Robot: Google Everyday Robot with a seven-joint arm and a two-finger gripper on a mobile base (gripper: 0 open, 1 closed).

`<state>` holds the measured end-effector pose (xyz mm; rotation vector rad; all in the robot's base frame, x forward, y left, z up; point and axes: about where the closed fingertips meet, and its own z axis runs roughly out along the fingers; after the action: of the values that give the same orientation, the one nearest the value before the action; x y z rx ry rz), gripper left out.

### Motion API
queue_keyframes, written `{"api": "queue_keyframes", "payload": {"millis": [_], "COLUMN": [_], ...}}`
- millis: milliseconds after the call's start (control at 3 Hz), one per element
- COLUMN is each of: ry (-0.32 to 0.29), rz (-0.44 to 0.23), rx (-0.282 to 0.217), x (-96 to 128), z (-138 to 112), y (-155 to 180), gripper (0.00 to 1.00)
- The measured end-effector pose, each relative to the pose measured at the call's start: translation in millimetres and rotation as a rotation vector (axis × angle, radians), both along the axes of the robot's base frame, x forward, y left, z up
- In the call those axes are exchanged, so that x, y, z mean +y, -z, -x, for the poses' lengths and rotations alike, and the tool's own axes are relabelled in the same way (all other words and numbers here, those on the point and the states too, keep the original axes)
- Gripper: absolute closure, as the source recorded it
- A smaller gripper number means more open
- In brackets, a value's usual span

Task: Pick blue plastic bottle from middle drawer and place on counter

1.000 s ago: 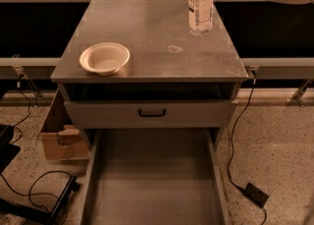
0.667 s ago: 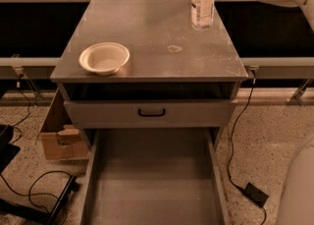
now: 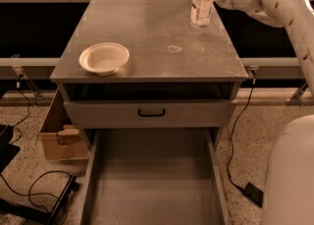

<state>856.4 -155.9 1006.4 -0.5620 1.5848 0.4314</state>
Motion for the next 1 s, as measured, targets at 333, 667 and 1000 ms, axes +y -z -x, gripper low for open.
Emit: {"api": "queue_keyframes", "payload": {"millis": [333, 667, 1000], "ry": [-0.043, -0.076, -0.099], "rz": [-0.027, -0.057, -0.076], "rx": [-0.027, 0.013, 0.070], "x": [9.2, 17.7, 26.0], "z": [-16.5, -25.6, -31.5], "y": [17.9, 42.7, 61.8], "gripper": [1.00, 1.00, 1.00]}}
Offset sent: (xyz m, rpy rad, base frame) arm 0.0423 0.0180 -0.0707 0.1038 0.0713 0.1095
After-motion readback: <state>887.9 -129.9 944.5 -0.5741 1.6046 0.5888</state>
